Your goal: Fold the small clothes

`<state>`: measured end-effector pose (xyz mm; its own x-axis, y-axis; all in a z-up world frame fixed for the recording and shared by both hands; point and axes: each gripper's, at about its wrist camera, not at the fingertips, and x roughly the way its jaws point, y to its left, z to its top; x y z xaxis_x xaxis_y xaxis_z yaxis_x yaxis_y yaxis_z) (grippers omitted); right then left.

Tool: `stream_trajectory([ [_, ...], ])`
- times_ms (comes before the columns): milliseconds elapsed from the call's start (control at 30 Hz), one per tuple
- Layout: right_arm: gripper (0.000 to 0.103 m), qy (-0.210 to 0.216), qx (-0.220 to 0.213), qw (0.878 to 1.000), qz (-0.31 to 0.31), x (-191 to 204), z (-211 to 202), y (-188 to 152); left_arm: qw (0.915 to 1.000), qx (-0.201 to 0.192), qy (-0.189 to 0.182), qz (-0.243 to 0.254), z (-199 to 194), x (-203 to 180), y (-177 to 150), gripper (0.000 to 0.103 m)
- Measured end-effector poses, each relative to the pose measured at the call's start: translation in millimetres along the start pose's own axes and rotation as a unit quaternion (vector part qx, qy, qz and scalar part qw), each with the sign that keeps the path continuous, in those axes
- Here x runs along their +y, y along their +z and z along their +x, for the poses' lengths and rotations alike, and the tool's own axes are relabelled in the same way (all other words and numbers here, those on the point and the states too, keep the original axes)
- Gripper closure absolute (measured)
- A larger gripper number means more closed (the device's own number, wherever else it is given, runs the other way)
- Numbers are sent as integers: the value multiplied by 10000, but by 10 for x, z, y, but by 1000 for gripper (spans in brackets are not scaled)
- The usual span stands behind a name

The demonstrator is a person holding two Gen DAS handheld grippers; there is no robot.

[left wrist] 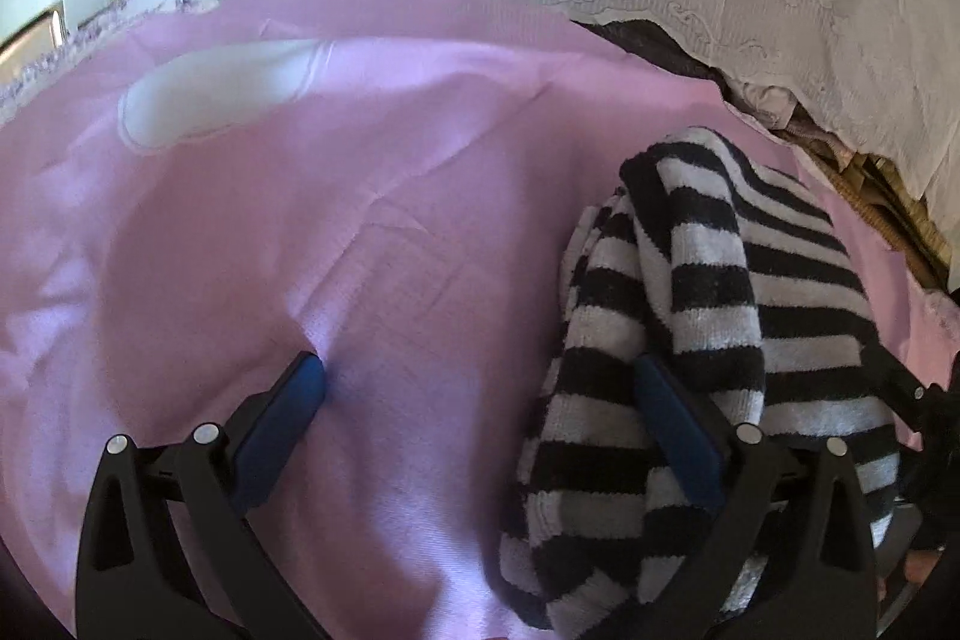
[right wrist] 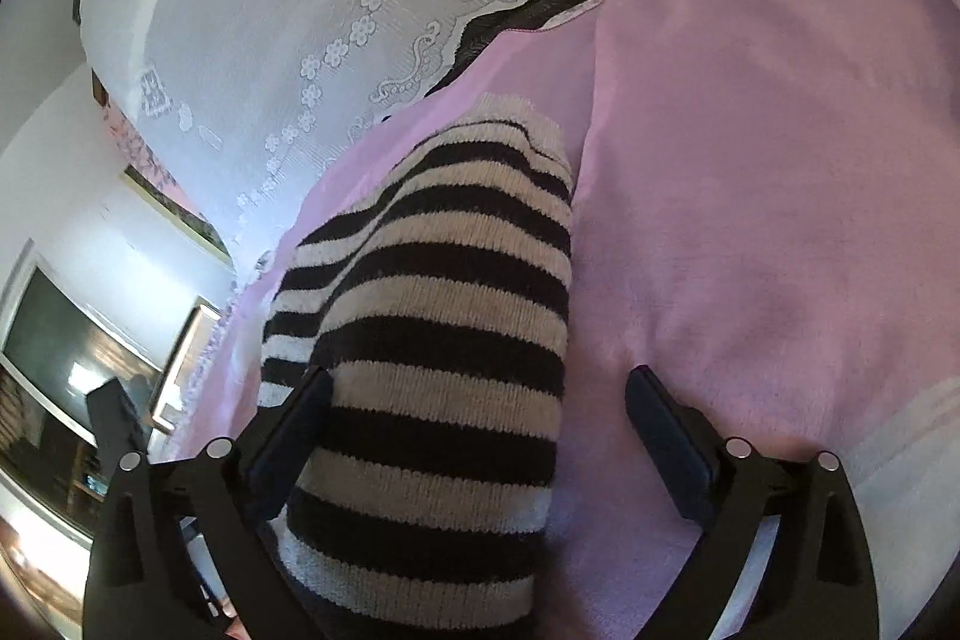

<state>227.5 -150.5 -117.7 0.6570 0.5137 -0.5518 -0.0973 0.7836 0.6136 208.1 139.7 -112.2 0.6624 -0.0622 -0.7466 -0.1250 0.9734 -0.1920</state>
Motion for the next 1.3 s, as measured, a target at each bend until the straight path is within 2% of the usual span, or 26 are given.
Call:
stream_trajectory([
  [200, 6, 4, -85, 10000, 0, 4, -33, -7, 9999, -110, -87, -77, -104, 42, -7, 4],
  [300, 8, -67, -320, 9995, 12, 9, -197, -59, 9984, -537, -182, 15, -287, 1, 0, 4],
  [400, 10, 48, -617, 9981, -73, 93, -403, -127, 9955, -848, -319, 275, -433, -113, -9, 4],
  [467, 10, 63, -678, 9973, -268, 181, -485, -176, 9954, -780, -272, 486, -402, -197, -23, 4],
  [500, 10, 13, -639, 9973, -352, 214, -487, -200, 9962, -611, -129, 600, -317, -243, -36, 4],
  [567, 8, -297, -303, 9976, -547, 261, -362, -254, 9975, -312, -74, 627, -182, -247, -37, 4],
  [600, 5, -489, 101, 9969, -600, 246, -200, -294, 9985, -123, -241, 467, -117, -195, -33, 4],
  [633, 3, -473, 238, 9969, -589, 223, -125, -318, 9989, -38, -372, 298, -93, -142, -22, 4],
  [700, 3, -468, 240, 9969, -593, 229, -136, -302, 9985, 62, -530, 134, -66, -86, -16, 4],
  [800, 3, -430, 217, 9972, -581, 203, -133, -299, 9988, -35, -420, 240, -84, -134, -47, 4],
  [900, 3, -402, 200, 9974, -572, 190, -127, -299, 9986, -59, -507, 143, -114, -103, -41, 4],
  [1033, 3, -369, 154, 9977, -543, 193, -138, -300, 9974, -296, -649, 70, -255, -93, -29, 4],
  [1167, 4, -689, -241, 9950, -685, 302, -287, -305, 9935, -821, -609, 501, -505, -258, -86, 4],
  [1233, 4, -923, -564, 9897, -936, 423, -404, -342, 9922, -694, -521, 896, -494, -396, -166, 4],
  [1300, 4, -995, -585, 9864, -1168, 503, -433, -415, 9920, -343, -265, 1185, -352, -505, -254, 4],
])
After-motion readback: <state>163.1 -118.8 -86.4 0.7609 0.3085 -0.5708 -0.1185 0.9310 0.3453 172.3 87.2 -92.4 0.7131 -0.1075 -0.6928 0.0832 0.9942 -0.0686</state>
